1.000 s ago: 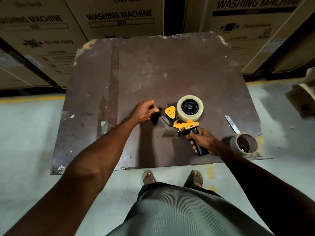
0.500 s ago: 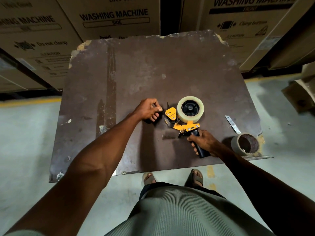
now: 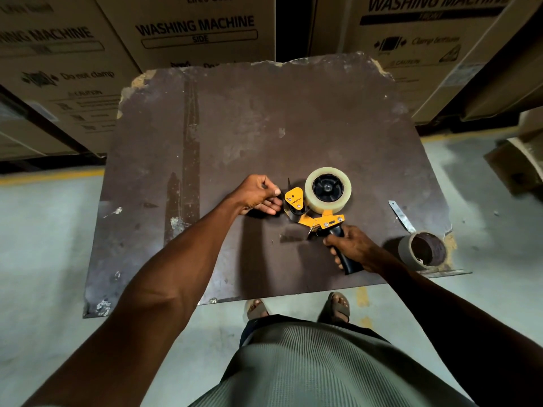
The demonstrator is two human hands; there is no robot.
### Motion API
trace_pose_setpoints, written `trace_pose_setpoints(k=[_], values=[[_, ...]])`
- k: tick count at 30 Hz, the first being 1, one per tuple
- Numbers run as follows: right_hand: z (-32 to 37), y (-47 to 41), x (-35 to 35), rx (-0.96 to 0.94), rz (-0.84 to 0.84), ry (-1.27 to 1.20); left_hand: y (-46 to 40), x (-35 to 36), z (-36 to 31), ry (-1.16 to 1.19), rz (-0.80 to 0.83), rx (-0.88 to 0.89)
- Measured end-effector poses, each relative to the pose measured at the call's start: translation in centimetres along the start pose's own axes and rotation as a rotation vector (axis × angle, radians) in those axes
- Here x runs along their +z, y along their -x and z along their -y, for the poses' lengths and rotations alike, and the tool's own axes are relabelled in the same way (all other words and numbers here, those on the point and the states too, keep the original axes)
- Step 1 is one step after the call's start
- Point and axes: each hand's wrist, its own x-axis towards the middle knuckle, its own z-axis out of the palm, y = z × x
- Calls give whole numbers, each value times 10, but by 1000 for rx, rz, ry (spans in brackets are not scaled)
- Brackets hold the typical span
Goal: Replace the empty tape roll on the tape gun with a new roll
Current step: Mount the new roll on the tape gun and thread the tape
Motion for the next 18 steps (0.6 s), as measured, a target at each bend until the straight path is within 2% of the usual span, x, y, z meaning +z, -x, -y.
trace_pose_setpoints(k=[12,18], values=[[1,1,-1,-10,5,9,8,8,-1,95,-13,-43],[0,1,-2,-8,6,9,16,11,8,252,-35,-40]])
